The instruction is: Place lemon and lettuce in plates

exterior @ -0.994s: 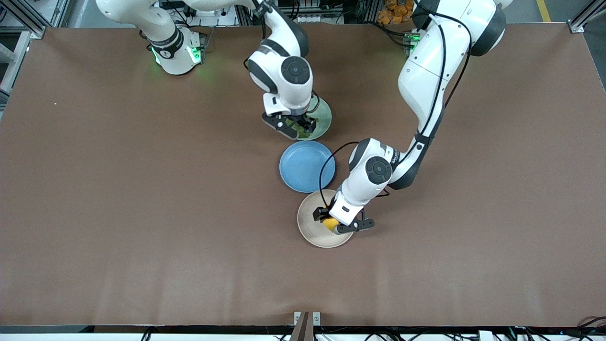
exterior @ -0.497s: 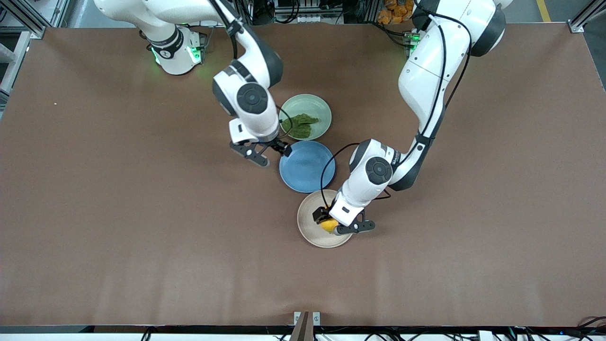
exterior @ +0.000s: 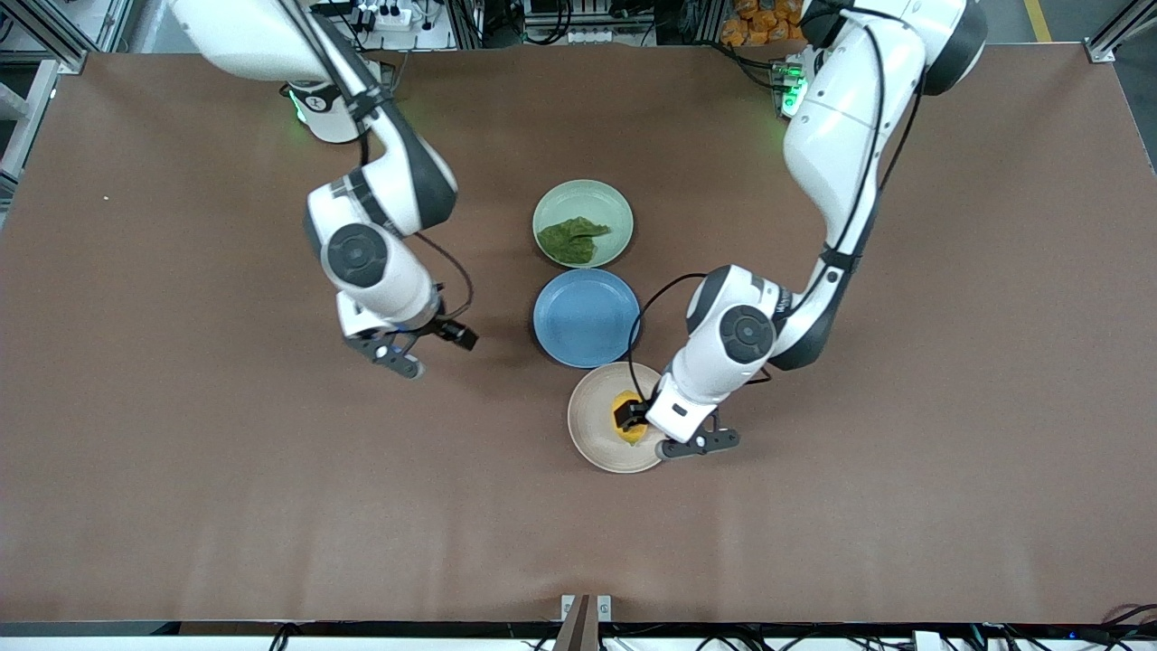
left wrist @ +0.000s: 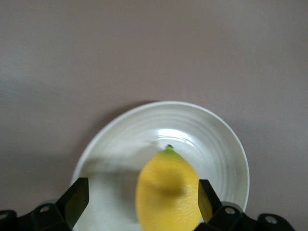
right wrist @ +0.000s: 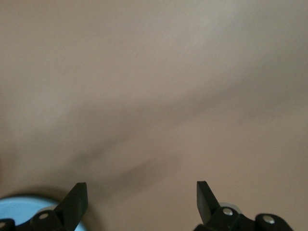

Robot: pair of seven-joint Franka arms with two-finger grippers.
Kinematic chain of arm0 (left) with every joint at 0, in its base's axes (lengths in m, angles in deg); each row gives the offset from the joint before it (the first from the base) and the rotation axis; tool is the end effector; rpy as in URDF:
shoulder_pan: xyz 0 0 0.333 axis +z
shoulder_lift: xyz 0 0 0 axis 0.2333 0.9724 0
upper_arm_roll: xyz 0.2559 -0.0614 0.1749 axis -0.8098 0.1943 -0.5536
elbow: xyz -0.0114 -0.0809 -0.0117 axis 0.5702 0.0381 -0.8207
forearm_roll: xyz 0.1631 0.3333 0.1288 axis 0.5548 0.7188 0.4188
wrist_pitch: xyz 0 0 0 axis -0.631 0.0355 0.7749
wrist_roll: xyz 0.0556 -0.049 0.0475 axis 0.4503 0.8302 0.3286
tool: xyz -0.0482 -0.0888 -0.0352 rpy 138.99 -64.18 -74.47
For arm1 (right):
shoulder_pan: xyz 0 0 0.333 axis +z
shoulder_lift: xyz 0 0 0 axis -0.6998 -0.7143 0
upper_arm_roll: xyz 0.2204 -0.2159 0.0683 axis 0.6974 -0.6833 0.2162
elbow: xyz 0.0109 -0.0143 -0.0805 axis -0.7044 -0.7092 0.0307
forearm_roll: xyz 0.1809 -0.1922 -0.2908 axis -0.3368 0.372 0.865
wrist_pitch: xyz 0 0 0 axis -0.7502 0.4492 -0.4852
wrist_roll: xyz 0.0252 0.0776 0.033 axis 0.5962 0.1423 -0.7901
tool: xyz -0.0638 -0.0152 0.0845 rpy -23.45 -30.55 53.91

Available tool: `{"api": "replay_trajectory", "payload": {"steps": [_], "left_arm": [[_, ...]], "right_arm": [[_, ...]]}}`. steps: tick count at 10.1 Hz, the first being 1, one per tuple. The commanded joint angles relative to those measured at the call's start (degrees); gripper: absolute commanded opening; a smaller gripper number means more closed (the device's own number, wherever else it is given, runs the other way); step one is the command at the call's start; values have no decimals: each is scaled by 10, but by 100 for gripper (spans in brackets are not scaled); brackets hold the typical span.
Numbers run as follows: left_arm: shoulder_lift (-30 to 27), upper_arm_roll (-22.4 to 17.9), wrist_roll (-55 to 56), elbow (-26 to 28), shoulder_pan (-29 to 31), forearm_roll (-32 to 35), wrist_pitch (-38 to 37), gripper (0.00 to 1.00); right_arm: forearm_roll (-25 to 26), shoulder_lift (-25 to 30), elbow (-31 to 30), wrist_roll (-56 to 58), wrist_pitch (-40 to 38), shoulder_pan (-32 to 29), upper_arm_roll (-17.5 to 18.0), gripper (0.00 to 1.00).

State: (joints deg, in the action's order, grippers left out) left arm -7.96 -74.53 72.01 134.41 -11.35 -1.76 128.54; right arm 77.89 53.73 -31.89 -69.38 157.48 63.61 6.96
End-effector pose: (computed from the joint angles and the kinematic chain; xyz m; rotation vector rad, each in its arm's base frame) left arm 0.6650 -0.3712 0.2422 2.8548 0.2915 0.1471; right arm 0.5803 0.2593 0.3045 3.0412 -0.7459 -0.1398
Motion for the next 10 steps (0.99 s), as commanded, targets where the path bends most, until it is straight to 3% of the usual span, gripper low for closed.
{"api": "replay_trajectory", "payload": {"steps": [1,2,6,10], "left_arm": [[-48,2,-23,13,32,12,-63,100],[-65,2,-44,13,45,8,-101,100],[-99,0,-154,31,96,13,-179,100],[-132,-11,-250,112,158,78,-181,100]], "right_arm": [[24,8,-16,61,-1,-75,30,100],[50,8,-17,86,0,-111,41,100],[55,41,-54,245,-3,-186,38,100],[55,128,-134,312,21,-195,16,100]]}}
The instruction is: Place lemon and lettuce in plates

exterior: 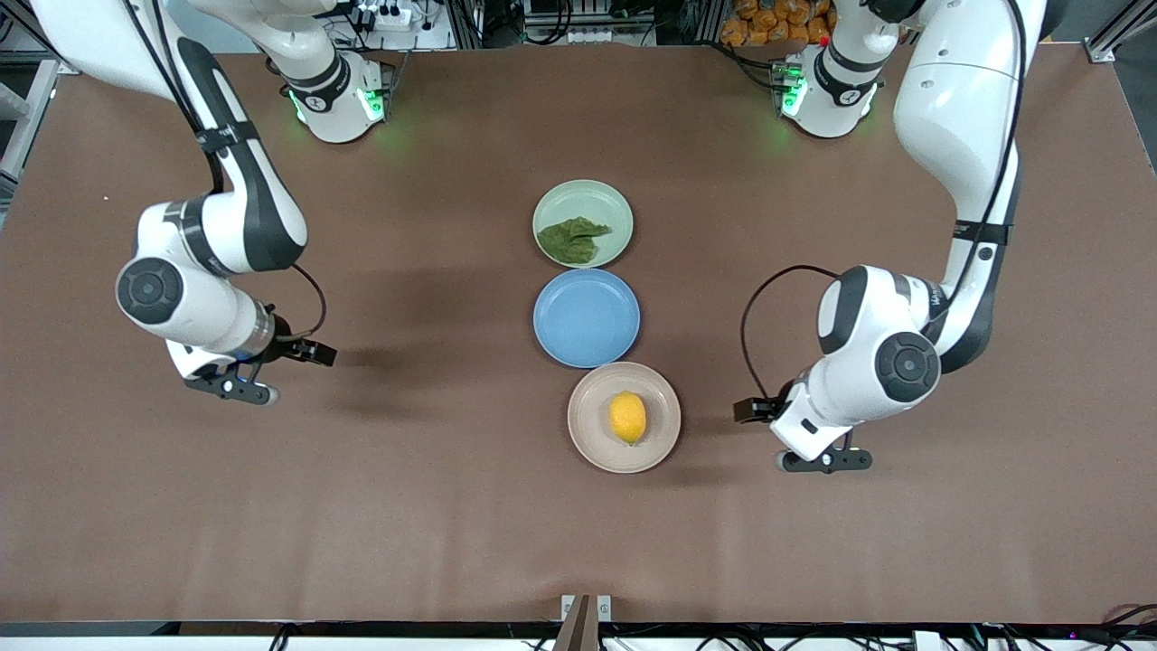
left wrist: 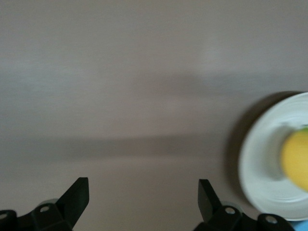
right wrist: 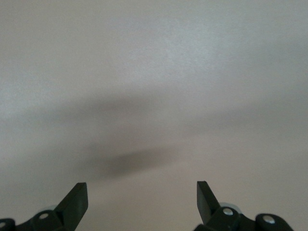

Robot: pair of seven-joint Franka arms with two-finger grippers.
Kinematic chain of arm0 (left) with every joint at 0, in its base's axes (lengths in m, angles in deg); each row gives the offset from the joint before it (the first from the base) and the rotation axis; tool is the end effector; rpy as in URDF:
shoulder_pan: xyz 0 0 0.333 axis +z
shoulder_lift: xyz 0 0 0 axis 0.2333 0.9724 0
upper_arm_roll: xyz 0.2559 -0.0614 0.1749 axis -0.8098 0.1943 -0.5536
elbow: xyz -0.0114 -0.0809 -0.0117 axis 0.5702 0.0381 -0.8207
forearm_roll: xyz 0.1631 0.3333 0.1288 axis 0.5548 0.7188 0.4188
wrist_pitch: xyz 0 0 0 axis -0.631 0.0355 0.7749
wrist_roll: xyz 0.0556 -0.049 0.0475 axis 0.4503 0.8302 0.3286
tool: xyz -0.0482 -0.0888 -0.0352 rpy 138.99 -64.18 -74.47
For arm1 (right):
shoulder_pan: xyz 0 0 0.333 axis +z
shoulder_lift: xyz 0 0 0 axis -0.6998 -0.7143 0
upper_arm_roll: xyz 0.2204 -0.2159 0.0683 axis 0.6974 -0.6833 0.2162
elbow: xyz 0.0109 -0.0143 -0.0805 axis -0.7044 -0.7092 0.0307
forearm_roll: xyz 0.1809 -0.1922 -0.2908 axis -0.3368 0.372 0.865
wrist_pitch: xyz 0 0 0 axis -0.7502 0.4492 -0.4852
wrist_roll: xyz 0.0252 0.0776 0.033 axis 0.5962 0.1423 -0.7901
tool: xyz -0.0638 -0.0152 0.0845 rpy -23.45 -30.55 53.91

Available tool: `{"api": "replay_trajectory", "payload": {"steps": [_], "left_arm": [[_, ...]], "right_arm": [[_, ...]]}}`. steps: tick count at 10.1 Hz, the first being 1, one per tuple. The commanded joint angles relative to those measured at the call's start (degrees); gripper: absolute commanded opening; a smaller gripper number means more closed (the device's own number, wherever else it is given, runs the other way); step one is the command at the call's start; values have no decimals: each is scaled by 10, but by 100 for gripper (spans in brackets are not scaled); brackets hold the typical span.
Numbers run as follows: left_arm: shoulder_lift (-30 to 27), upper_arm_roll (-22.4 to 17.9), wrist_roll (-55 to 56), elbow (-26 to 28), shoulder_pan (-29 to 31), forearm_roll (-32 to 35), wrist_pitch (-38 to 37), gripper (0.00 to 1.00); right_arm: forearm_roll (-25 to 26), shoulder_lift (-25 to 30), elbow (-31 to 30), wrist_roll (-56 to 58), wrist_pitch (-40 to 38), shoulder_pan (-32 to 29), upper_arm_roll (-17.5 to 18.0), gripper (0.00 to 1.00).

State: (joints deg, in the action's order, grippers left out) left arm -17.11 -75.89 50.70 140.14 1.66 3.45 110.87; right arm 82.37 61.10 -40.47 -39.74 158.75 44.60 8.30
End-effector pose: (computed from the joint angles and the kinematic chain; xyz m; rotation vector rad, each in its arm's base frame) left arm 0.6925 -0.1925 0.2829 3.0616 -0.0175 -0.0613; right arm 0.5940 0.0650 0.3211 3.0854 -0.3445 -0.1034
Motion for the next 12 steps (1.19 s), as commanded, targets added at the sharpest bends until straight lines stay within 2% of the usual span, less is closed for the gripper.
{"api": "replay_trajectory", "payload": {"steps": [1,3,6,9,12], "left_arm": [[-59,3,-69,84,52,32,-5,100],[-66,0,-92,99,80,64,-3,100],[-103,-18,-93,130,79,72,-1,100],[-176,-18,-88,179,76,61,-1,100],[-264,-18,-90,243,74,51,-1,100]], "right_arm": [[10,72,-51,27,3,-4,3,100],[10,107,-55,54,-18,0,1,100],[7,123,-20,73,-26,11,-15,100],[3,124,77,115,-109,15,-14,100],[5,126,171,161,-161,21,-11,100]]}}
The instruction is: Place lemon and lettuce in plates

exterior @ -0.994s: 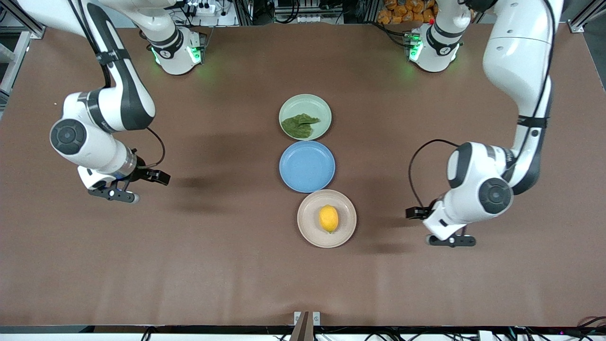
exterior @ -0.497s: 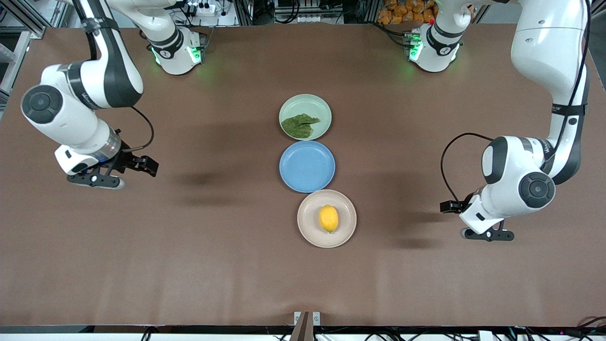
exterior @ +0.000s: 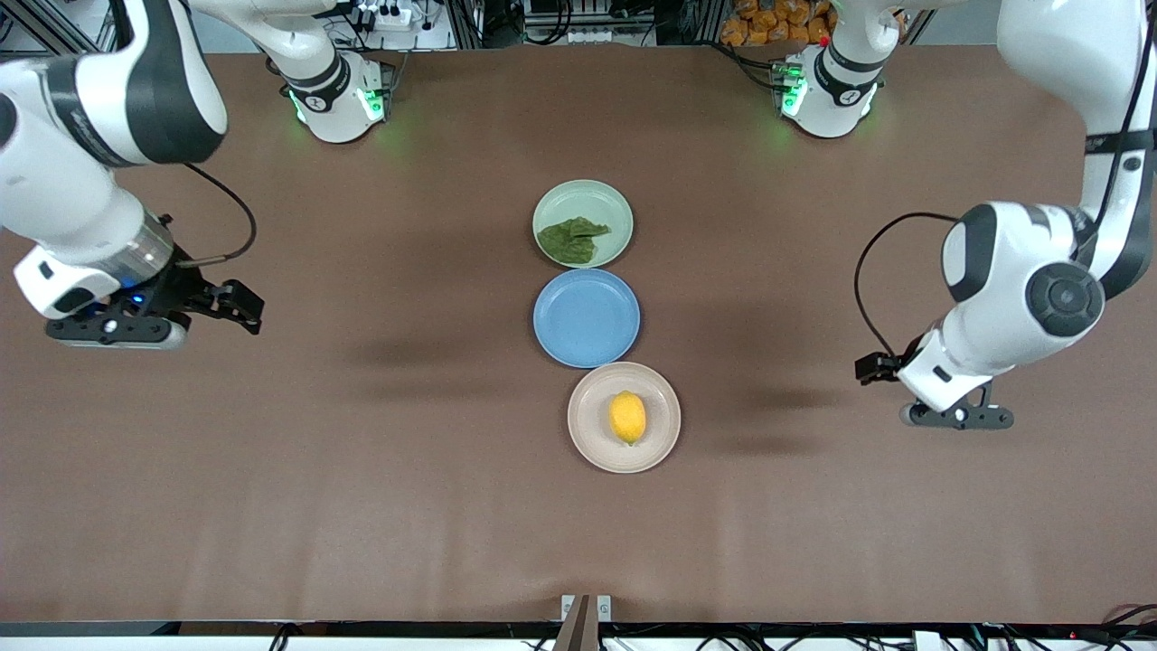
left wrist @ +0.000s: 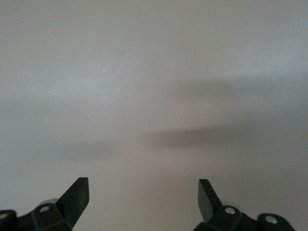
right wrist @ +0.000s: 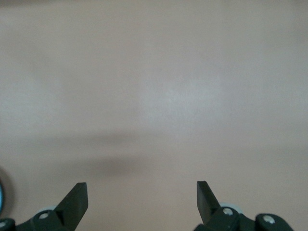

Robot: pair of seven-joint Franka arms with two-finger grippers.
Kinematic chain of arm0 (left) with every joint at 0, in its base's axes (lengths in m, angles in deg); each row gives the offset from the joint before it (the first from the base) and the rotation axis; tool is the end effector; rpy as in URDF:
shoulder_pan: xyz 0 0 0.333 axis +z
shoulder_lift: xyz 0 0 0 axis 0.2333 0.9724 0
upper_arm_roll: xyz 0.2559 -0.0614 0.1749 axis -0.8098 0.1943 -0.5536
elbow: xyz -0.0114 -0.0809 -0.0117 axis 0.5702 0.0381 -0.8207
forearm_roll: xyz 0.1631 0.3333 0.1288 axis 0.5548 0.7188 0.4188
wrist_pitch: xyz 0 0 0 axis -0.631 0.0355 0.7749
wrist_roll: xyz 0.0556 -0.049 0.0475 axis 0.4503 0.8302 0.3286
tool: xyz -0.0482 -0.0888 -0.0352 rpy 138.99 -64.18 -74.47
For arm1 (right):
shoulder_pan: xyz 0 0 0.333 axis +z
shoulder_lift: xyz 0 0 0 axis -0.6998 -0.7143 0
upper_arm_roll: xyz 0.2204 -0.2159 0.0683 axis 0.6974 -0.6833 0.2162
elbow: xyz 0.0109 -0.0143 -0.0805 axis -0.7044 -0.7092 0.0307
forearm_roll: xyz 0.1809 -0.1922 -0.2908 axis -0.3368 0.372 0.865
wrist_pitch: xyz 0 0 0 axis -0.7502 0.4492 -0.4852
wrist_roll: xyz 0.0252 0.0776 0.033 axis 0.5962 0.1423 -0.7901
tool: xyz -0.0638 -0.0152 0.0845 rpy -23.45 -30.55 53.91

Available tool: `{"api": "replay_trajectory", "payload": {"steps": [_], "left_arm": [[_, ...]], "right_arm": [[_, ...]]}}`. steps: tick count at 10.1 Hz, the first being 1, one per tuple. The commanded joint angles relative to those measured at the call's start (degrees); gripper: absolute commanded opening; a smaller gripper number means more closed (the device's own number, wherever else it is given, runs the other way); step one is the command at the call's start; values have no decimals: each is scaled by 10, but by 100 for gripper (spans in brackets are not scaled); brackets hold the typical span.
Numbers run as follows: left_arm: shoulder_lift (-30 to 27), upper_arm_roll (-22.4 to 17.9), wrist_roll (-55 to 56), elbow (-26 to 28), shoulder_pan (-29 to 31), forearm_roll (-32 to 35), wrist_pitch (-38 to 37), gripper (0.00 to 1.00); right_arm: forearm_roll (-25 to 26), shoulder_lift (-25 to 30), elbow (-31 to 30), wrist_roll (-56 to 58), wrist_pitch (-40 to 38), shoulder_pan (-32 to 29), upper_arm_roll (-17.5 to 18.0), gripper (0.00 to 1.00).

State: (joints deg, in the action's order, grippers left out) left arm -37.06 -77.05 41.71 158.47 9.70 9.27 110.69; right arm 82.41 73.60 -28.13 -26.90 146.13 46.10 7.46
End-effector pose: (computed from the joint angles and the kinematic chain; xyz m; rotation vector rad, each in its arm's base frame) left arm 0.6395 -0.0726 0.3732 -3.1104 0.1146 -0.0132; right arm 0.5939 0.0709 0.5330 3.0994 -0.0029 0.2239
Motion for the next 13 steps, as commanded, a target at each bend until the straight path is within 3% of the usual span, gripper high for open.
{"api": "replay_trajectory", "payload": {"steps": [1,3,5,7,10,13], "left_arm": [[-96,-6,-2,81,-6,-7,0,100],[-164,-6,-1,125,-6,-7,-8,100],[-220,-6,-4,165,-7,-7,-16,100],[-241,-6,-5,177,-6,-8,-22,100],[-253,-6,-6,157,0,-30,-39,100],[-245,-5,-5,78,-1,-31,-106,100]], "right_arm": [[6,1,80,67,-61,5,-6,100],[6,3,123,74,-108,-4,-6,100],[11,25,125,76,-127,-26,-6,100],[9,37,126,87,-146,-43,-6,100],[4,58,122,93,-185,-46,-6,100],[-20,58,122,84,-209,-44,-10,100]]}}
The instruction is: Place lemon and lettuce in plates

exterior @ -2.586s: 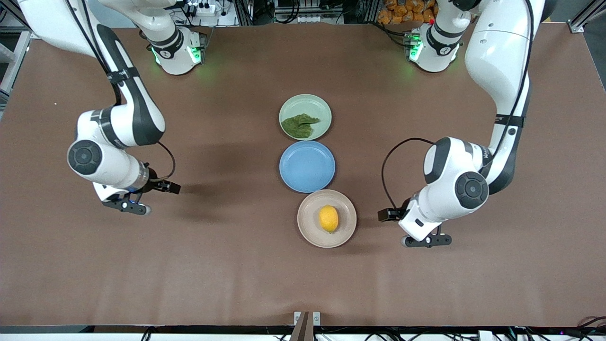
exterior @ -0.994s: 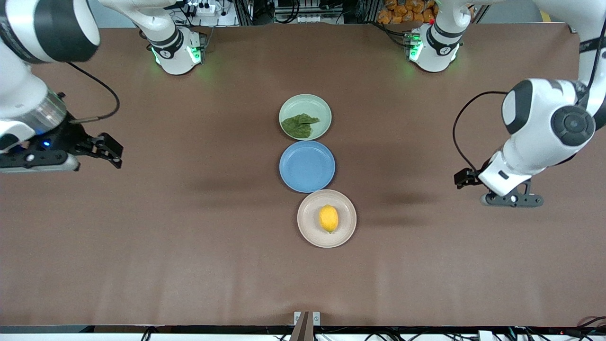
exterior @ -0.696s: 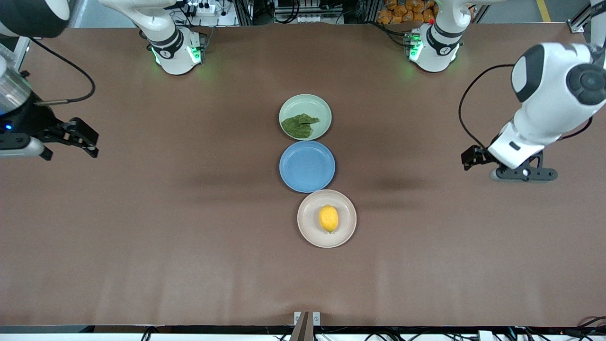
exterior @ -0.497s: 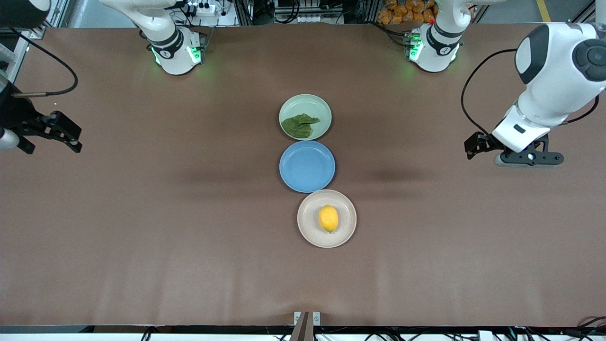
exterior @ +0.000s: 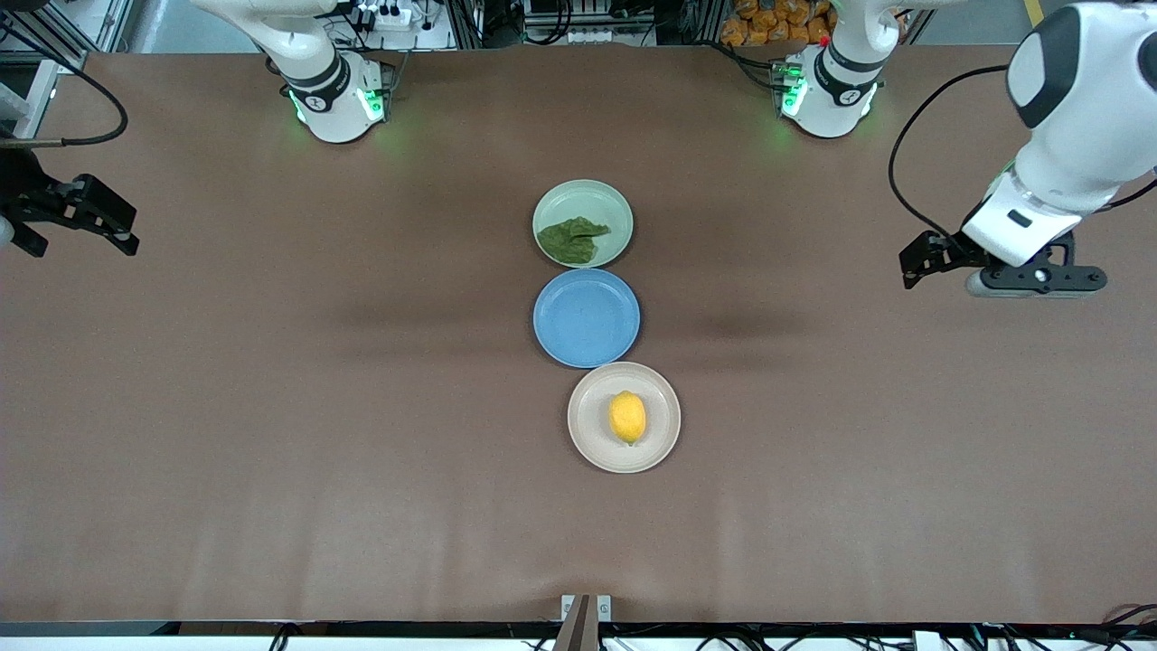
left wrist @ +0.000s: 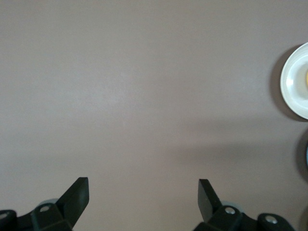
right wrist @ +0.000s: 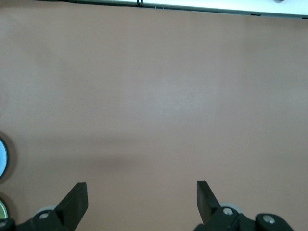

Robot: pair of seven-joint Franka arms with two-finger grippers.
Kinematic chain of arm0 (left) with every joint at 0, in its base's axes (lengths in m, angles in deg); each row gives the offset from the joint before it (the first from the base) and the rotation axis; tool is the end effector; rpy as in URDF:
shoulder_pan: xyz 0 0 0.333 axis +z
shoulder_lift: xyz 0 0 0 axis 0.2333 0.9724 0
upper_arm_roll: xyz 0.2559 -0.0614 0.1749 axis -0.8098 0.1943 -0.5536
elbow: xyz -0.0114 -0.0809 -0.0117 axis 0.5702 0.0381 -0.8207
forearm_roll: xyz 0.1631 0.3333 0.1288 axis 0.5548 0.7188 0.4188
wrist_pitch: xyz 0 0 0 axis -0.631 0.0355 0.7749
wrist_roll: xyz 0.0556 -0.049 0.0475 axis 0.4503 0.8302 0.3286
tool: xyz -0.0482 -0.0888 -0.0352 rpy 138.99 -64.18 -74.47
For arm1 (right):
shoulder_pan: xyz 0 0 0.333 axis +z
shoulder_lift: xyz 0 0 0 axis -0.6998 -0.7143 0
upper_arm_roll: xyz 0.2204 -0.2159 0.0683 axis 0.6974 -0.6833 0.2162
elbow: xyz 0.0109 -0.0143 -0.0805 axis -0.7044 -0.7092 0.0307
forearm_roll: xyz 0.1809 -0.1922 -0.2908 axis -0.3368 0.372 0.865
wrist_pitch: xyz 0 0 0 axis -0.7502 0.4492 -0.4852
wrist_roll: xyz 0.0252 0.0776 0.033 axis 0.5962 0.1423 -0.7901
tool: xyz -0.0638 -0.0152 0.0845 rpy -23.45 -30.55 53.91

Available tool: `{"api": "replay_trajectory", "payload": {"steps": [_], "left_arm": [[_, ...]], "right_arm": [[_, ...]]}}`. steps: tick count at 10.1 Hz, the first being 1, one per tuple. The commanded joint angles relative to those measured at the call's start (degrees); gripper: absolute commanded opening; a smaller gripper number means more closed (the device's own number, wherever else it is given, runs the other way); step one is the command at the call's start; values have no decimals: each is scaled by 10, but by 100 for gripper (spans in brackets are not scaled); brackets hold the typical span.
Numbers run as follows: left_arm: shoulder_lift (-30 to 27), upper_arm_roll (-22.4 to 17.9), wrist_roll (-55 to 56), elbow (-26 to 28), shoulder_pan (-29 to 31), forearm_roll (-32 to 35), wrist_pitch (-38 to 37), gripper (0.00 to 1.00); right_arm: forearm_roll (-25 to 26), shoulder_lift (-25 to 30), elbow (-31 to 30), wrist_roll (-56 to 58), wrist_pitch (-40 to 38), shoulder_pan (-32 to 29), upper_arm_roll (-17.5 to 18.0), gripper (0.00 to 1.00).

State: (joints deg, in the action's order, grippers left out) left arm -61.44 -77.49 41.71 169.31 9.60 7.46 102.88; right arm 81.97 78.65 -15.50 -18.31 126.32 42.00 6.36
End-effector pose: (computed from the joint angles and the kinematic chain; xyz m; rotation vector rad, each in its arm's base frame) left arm 0.5410 -0.0618 0.5241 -3.1192 0.0791 -0.1669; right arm 0.5531 0.0155 0.6570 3.0814 0.0578 0.1566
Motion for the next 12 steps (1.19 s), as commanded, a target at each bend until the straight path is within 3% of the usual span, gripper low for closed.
{"api": "replay_trajectory", "payload": {"steps": [1,4,6,12], "left_arm": [[0,-1,-5,-52,0,-14,-54,100],[21,-1,-4,-152,0,-13,-159,100],[38,1,-5,-200,1,-14,-191,100],[62,2,-15,-213,2,-15,-159,100]], "right_arm": [[-60,7,-4,-3,-18,-2,-22,100],[-71,11,-3,-1,-31,0,-32,100],[-65,11,-2,-1,-37,0,-32,100],[-62,12,-1,1,-45,0,-33,100]]}}
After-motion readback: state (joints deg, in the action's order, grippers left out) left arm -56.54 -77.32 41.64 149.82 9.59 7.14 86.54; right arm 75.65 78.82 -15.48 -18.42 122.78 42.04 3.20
